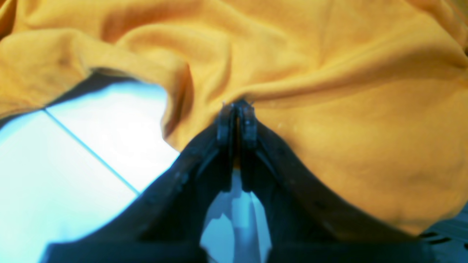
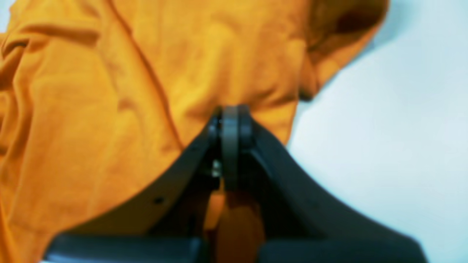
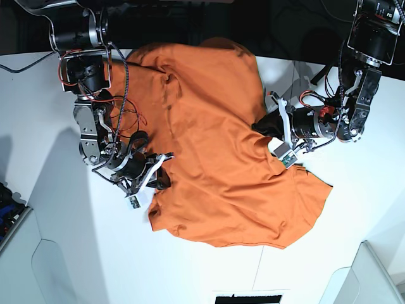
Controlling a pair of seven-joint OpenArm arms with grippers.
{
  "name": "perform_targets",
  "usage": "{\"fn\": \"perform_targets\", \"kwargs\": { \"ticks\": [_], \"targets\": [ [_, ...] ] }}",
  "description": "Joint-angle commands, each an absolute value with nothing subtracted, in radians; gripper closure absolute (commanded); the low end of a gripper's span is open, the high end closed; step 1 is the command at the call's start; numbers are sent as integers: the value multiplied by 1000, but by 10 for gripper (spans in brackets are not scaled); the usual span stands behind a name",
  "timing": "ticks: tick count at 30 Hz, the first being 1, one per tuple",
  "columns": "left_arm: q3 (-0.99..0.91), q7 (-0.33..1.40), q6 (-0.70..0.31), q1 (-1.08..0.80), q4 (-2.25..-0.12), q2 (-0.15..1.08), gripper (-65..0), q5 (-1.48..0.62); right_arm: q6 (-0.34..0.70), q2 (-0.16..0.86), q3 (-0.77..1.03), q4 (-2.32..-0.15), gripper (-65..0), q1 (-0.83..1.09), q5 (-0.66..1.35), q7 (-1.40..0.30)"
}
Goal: Layout the t-shirt on the table in an organized manner, then fold the t-shirt properly
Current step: 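Grasp the shirt body with both grippers near its middle, then pull the shirt outward with both grippers to smooth it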
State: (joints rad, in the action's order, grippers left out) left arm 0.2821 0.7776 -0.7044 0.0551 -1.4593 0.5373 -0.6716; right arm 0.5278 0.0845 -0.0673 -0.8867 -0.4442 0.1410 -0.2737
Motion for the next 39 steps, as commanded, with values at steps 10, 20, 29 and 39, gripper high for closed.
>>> {"fn": "perform_targets", "kwargs": {
  "ticks": [10,20,29,39],
  "targets": [
    [278,811,-698,64,-1464,625,-41,-552,501,246,-92,-920,0,-456,130,-315],
    [278,642,-698,101,-1464,662,-41,-371,513,319,-80,-1031,0,-333,307,-442],
    [279,655,-698,168,-1465,657,-41,-412,504,315,76,-1390,0,-149,379,-438],
    [279,689,-698,171,-1472,657,-173,-584,424,314,199,-1389,-259,-254,352,-453]
  ]
}}
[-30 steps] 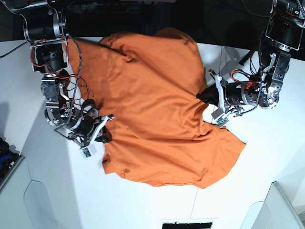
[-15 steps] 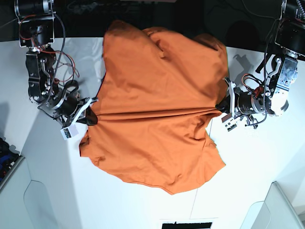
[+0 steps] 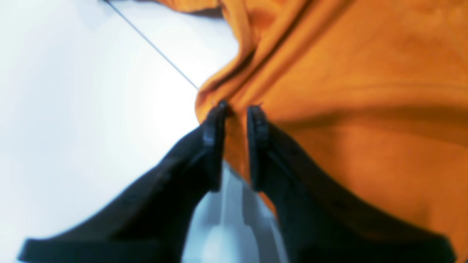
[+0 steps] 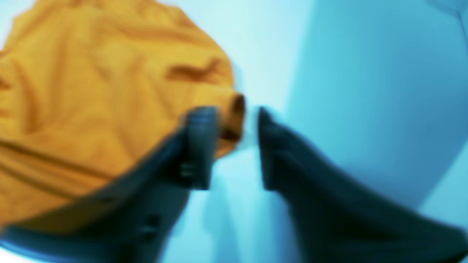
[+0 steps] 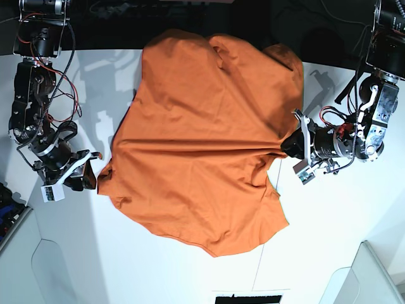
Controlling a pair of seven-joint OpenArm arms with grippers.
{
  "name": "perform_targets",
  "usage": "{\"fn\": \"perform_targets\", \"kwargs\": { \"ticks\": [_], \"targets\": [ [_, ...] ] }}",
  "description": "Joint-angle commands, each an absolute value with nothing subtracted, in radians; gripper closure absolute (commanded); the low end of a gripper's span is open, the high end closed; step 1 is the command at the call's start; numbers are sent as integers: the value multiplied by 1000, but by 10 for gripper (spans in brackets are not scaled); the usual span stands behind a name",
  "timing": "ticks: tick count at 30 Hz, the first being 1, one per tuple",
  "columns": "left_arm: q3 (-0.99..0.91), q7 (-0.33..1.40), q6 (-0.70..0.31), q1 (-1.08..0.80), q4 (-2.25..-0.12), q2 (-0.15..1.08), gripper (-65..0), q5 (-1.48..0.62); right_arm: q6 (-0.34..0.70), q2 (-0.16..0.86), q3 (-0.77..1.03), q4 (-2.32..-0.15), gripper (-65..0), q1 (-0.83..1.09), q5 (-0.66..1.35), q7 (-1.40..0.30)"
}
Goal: Layout the t-shirt on the table in an organized manner, then fold the t-shirt properly
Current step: 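Pull the shirt outward with both grippers to smooth it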
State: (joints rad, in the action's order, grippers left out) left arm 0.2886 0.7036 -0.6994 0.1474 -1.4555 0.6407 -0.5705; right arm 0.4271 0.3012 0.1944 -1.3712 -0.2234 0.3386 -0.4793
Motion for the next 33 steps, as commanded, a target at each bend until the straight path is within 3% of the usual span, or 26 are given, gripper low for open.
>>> {"fn": "perform_targets", "kwargs": {
  "ticks": [1,3,7,10,17,19,22,23,33],
  "targets": [
    [279,689,-698,171,-1472,657,-185,-595,410,313,199,-1371,-312,-265,339,-448],
    [279,696,-698,171,-1472,657,-186,-616,394,310,199,-1314,-347,-293,332,-436],
    [279,706,-698,171,-1472,657,-186,-641,391,281,199,-1147,-347,-358,333,-384],
    [279,709,-698,171,-1472,657,-185,-641,448,234,199,-1051,-346,-399,333,-381],
    [279,715,-698,167,-1472,657,-185,-640,474,140,199,-1037,-342,-404,328,-382],
    [279,716,-698,163,-1472,657,-185,-640,474,132,199,-1037,-275,-404,314,-382],
    [279,720,-698,160,-1472,657,-185,-640,474,134,199,-1037,-37,-404,305,-382],
    [279,722,-698,160,-1472,657,-185,-640,474,136,199,-1037,0,-404,298,-382],
    [279,723,-698,157,-1472,657,-185,-639,474,212,296,-1168,0,-401,290,-508]
  ]
}}
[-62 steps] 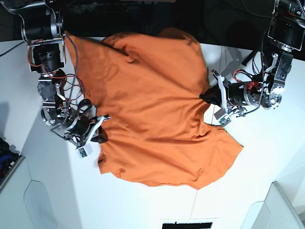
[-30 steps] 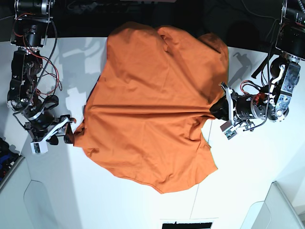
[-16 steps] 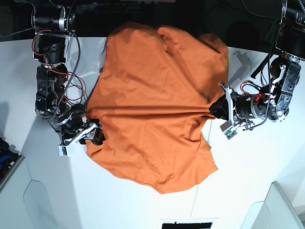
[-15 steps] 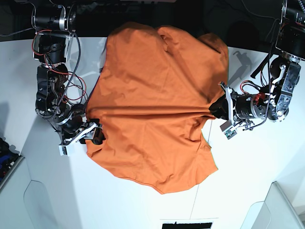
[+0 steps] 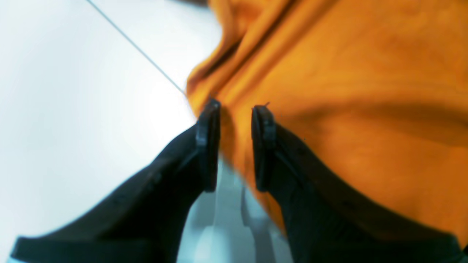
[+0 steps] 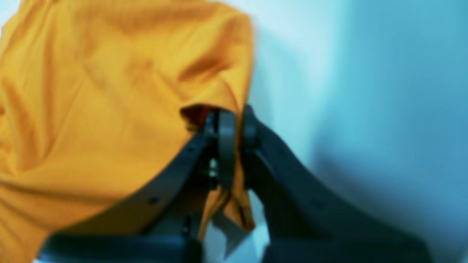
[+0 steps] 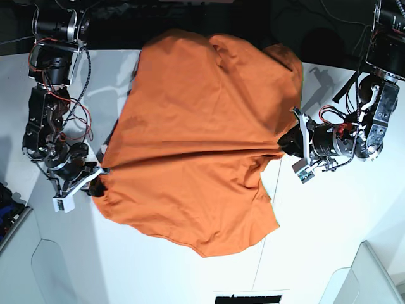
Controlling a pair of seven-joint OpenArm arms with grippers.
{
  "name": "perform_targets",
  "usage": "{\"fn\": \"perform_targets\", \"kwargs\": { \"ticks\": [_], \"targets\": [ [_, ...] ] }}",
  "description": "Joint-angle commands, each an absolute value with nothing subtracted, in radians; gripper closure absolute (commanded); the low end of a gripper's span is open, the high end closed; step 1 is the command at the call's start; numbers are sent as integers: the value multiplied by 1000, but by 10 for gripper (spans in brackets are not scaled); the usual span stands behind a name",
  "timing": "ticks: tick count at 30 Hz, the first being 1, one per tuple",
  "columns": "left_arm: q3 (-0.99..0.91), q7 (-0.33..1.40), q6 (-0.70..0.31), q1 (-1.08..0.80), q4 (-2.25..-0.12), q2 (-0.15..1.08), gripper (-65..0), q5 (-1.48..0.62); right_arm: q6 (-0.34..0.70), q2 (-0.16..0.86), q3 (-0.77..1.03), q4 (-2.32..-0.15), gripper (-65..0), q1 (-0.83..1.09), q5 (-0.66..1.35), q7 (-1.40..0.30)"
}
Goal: Layout the t-shirt on the table in an organized manner, then fold the t-shirt properly
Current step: 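Pull the shirt outward with both grippers to smooth it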
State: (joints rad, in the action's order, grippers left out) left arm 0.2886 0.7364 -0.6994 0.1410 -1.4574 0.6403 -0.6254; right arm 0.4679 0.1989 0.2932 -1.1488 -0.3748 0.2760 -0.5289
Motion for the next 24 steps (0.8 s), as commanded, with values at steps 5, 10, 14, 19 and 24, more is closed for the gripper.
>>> {"fn": "perform_targets", "kwargs": {
  "ticks": [5,10,14,19,24],
  "targets": [
    [279,722,-698,148,-1472,656,-185,-640,474,251,413,-1218,0,-402,305,-582],
    [279,722,-698,147,-1472,656,-185,-641,474,280,493,-1218,-366,-401,340,-616],
    [279,723,-698,146,-1472,657,-185,-655,475,294,544,-1219,-390,-402,441,-626],
    [279,755,-698,146,-1472,657,-185,-661,503,289,570,-1221,-390,-403,546,-625],
    [279,833,-698,137,-1508,657,-183,-817,532,263,492,-1221,-354,-406,543,-578]
  ]
}}
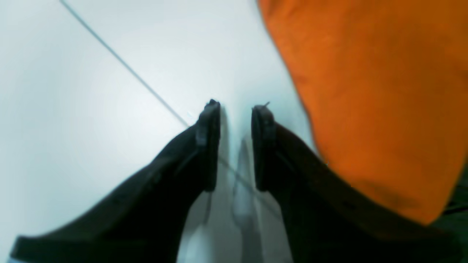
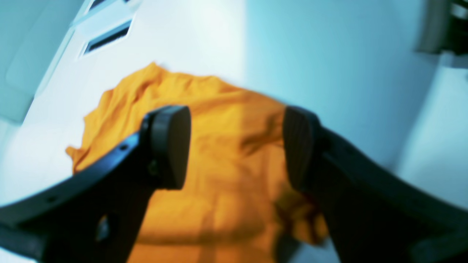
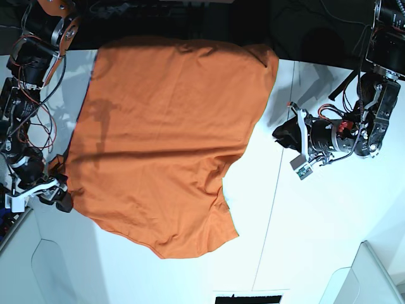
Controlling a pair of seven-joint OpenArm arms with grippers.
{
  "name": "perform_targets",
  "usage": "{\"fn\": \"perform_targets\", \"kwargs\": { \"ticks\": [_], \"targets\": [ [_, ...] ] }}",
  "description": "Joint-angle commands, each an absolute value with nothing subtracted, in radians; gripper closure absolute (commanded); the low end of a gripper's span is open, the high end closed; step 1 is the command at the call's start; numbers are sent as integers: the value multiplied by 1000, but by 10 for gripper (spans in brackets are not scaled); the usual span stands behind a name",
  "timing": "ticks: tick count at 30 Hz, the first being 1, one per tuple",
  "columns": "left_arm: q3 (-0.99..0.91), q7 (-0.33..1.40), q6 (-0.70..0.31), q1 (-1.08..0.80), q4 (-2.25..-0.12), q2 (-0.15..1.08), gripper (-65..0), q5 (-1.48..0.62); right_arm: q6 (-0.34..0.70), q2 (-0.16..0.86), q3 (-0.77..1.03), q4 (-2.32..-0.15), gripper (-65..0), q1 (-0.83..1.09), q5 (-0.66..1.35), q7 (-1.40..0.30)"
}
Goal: Layout the t-shirt on the table in an organized manner, then fold the t-shirt properly
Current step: 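Pull the shirt outward with both grippers to smooth it, then regrasp the shirt edges with both grippers and stretch it flat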
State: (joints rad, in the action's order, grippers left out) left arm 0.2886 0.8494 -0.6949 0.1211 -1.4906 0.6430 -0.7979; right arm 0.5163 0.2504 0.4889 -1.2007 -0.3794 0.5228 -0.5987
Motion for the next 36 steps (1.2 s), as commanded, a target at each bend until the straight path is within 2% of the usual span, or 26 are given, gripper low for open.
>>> {"fn": "perform_targets", "kwargs": {
  "ticks": [1,4,5,7,12,19,31,36],
  "targets": [
    [279,836,-698,127,-1533,657,-174,-827,530,263,455,-1221,-298,-407,520,-555],
    [279,837,-698,75,-1636,657,-136,-828,527,263,327,-1220,-44,-407,425,-473],
    [279,837,-698,51,-1670,656,-123,-829,527,263,283,-1220,0,-407,391,-453],
    [282,836,-698,-8,-1726,655,-97,-855,527,263,195,-1219,0,-410,321,-429],
    [282,835,-698,-130,-1783,575,-95,-850,513,263,26,-1181,0,-410,157,-358],
    [282,823,-698,-138,-1614,496,-95,-721,498,270,-28,-1039,0,-409,59,-306],
    [282,815,-698,168,-1198,496,-95,-598,498,352,-26,-1021,0,-406,130,-321],
    [282,789,-698,311,-1056,490,-95,-585,498,352,-26,-1026,0,-402,236,-428]
  ]
}}
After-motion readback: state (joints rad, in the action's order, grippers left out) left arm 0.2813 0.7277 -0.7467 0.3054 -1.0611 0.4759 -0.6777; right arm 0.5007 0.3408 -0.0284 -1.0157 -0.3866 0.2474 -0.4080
